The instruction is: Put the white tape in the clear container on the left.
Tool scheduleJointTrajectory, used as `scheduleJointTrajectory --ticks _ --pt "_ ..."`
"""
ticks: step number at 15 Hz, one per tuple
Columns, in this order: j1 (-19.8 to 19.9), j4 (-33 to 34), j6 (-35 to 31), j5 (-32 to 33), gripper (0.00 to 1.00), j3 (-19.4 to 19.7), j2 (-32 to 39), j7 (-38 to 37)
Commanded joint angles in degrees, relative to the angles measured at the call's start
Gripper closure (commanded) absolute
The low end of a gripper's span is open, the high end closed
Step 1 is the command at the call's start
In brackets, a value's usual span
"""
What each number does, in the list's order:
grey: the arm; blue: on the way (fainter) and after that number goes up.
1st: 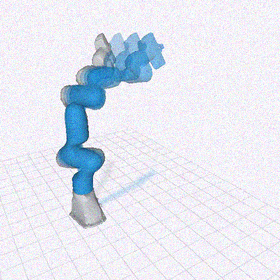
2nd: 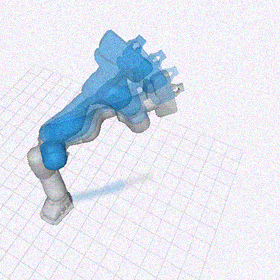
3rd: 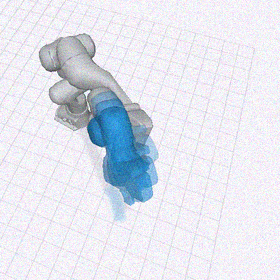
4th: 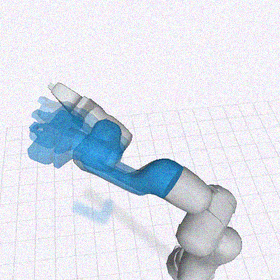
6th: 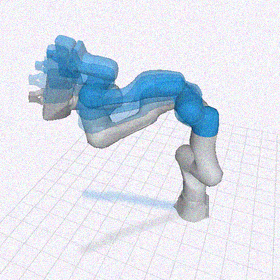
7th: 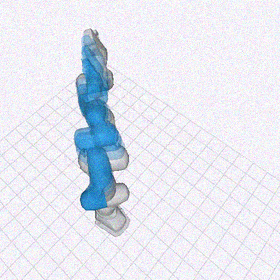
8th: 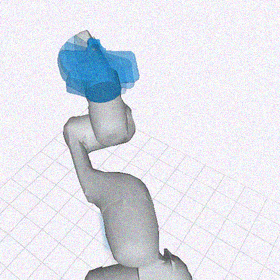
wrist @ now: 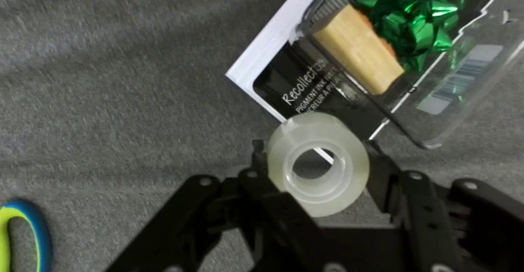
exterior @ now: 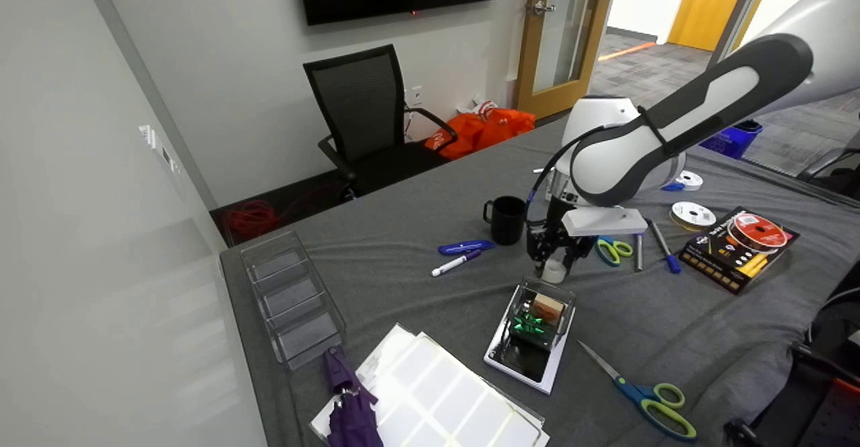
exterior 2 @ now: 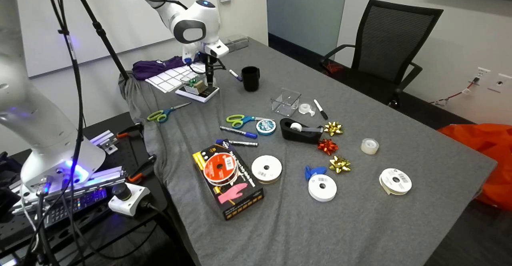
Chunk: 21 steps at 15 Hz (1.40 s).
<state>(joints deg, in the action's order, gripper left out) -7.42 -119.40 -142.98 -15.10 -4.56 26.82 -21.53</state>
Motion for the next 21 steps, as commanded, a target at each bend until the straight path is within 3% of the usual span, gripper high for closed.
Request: scheduleJointTrajectory --ticks 1,5,11,12,16,17,21 --pt "0.31 -2.8 2.61 -1.99 0.67 -0.83 -5.34 0.43" --pt "0.02 -2.68 8.74 -4.23 0.67 -2.53 -7.56 1.09" --pt "-0.67 -0.8 24.09 -7.07 0.67 -4.33 -9.62 -0.04" --pt "-1.21 -0.69 20.43 -5.95 0.42 -3.65 -8.46 0.07" --pt "-1.43 -0.55 22.72 -6.03 0.42 -3.68 -8.81 -0.01" --pt "-1.43 -0.55 22.74 -6.03 0.67 -3.68 -8.81 -0.01" --pt "-5.15 5.88 27.2 1.11 0.67 -1.89 -2.72 -14.25"
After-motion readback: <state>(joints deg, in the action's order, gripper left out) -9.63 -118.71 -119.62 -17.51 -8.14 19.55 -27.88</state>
